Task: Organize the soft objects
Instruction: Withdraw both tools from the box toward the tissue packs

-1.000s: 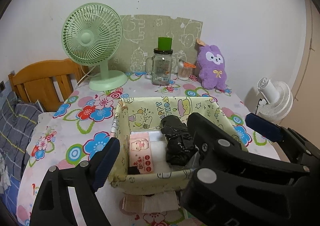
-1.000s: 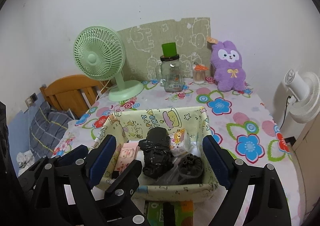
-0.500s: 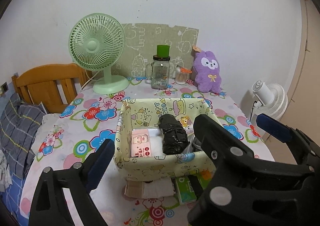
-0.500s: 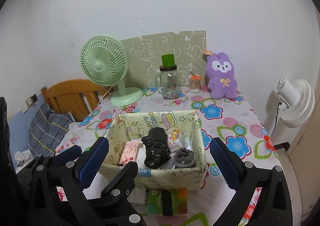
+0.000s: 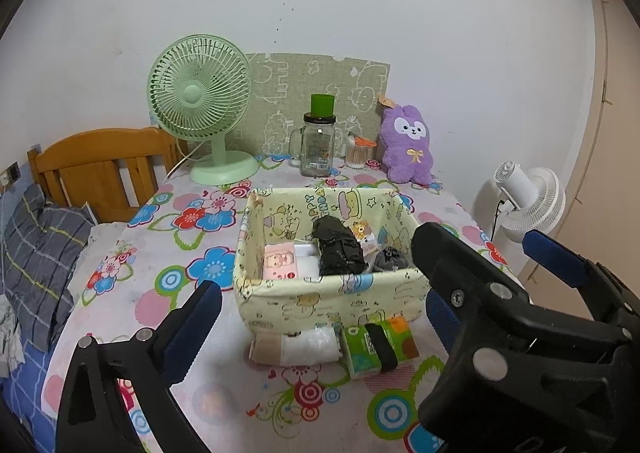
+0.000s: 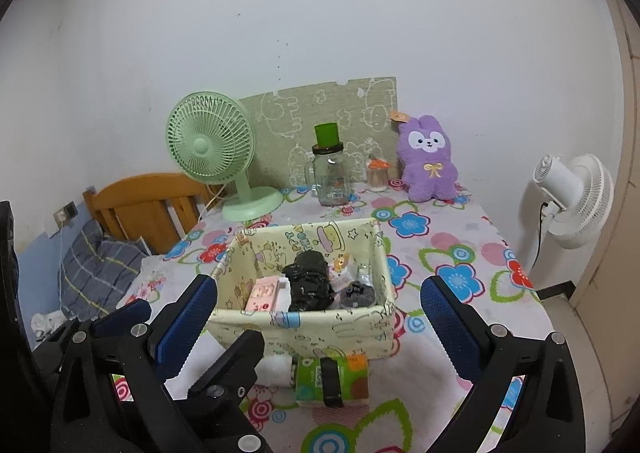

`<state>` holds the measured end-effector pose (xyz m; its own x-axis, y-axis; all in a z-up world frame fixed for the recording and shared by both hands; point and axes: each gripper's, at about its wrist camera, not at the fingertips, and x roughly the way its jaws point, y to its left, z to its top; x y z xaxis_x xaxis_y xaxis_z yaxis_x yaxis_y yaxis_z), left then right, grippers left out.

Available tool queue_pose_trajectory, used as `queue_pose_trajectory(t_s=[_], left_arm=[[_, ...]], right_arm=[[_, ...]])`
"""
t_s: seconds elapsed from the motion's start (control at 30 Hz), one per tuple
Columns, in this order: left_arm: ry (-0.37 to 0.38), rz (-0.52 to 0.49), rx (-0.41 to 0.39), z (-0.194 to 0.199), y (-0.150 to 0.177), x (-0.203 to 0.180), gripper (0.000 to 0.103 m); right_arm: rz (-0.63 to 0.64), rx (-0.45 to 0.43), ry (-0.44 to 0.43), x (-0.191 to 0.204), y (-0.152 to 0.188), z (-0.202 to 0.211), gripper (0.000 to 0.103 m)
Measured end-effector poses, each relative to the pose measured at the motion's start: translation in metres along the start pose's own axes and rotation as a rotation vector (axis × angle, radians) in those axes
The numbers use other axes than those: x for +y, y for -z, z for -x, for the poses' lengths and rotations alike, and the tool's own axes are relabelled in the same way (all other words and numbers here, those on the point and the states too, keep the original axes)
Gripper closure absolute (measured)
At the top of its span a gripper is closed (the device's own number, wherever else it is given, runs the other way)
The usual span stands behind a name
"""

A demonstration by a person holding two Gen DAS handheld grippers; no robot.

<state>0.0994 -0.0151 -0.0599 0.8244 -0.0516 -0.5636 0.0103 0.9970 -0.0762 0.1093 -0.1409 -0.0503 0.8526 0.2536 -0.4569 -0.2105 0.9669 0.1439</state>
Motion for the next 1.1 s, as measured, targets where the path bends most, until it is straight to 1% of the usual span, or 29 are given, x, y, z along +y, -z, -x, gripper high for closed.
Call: queue_pose_trajectory(t_s=[0.1, 0.33, 0.43, 0.47, 0.63, 0.77, 0.87, 1.1], left_arm=[[-0.019, -0.008, -0.005, 0.004, 0.004, -0.002, 0.0], [-0.02, -0.013, -0.029, 0.016, 0.015, -0.004, 0.0], [-0.026, -0.019, -0.039, 0.019, 0.02, -0.003, 0.0], [-0.028, -0.023, -0.04, 0.02, 0.023, -0.004, 0.0], [-0.023, -0.025, -0.03, 0.021, 0.033, -0.002, 0.0], [-0.005, -0.014, -0.028, 0.02, 0.043, 0.001, 0.0], [-0.023, -0.028, -0.04, 0.021, 0.049, 0.0, 0.0], [-0.008, -0.029, -0.027, 0.013, 0.06, 0.002, 0.0]], right_arm=[[0.02, -0.006, 0.021, 0.002, 0.003, 0.005, 0.0], [0.055, -0.006, 0.042, 0.005, 0.011, 0.017, 0.0], [0.064, -0.004, 0.107, 0.007, 0.016, 0.02, 0.0], [0.066, -0.006, 0.115, 0.006, 0.018, 0.021, 0.0], [0.068, 0.026, 0.094, 0.007, 0.03, 0.019, 0.0], [0.073, 0.043, 0.084, 0.009, 0.039, 0.019, 0.0], [0.07, 0.053, 0.108, 0.01, 0.047, 0.018, 0.0], [0.066, 0.086, 0.12, 0.009, 0.06, 0.011, 0.0]])
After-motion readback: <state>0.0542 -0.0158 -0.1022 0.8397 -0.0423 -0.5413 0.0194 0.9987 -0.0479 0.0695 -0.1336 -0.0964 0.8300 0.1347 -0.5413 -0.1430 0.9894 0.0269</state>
